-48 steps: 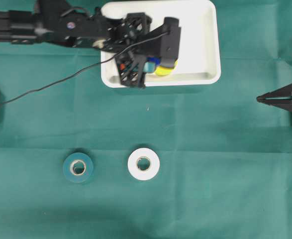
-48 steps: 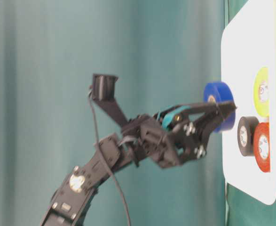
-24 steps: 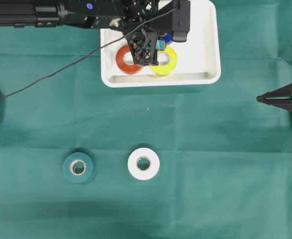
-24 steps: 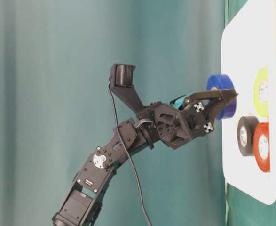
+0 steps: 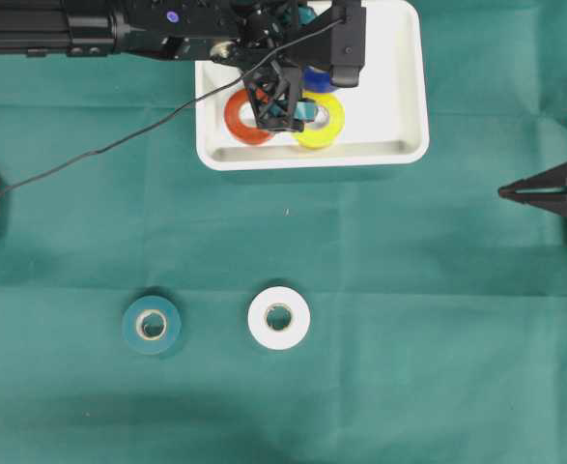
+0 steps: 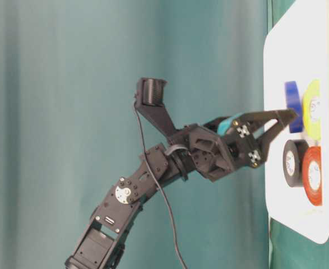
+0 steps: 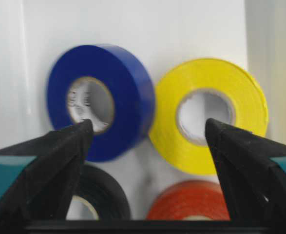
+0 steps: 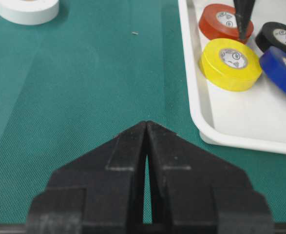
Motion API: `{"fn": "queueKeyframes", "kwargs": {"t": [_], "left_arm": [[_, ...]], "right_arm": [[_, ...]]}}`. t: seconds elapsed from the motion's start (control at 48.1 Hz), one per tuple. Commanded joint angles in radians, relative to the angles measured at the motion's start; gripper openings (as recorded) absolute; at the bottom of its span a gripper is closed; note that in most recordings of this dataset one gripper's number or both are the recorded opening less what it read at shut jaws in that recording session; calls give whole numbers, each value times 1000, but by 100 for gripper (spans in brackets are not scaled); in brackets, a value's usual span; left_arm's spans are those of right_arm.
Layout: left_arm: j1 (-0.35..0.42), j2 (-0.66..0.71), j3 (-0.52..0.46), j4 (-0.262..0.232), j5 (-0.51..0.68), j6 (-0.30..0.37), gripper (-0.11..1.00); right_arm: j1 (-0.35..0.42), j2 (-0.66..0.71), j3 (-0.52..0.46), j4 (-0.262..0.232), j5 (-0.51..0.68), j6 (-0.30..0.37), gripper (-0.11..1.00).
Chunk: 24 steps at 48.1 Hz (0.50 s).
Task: Put the tape into the white case with the left arm.
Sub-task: 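Carry the blue tape into the tray's upper right corner, then open the left gripper to release blue tape and pull back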
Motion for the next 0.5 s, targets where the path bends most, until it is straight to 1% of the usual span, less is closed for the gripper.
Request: {"fn": "queueKeyframes", "kwargs": {"t": [0.0,0.083,0.25,0.354,0.478], "left_arm": [[-3,-58,3,-2,-6,-2,96],[-6,-81,21,-3,-6,-3,96],[-14,-163,89,-5,-6,-8,96],[-21,-218,141,-6,-8,-8,96],[-34,-288,216,-6,-21,-25,96]], "right_arm": [[0,6,-11,-2,-6,2,-9],[0,6,-11,-2,-6,2,-9],[0,6,-11,-2,-6,2,-9],[-2,6,-11,-2,-6,2,-9],[0,5,-11,-2,-6,2,-9]]}}
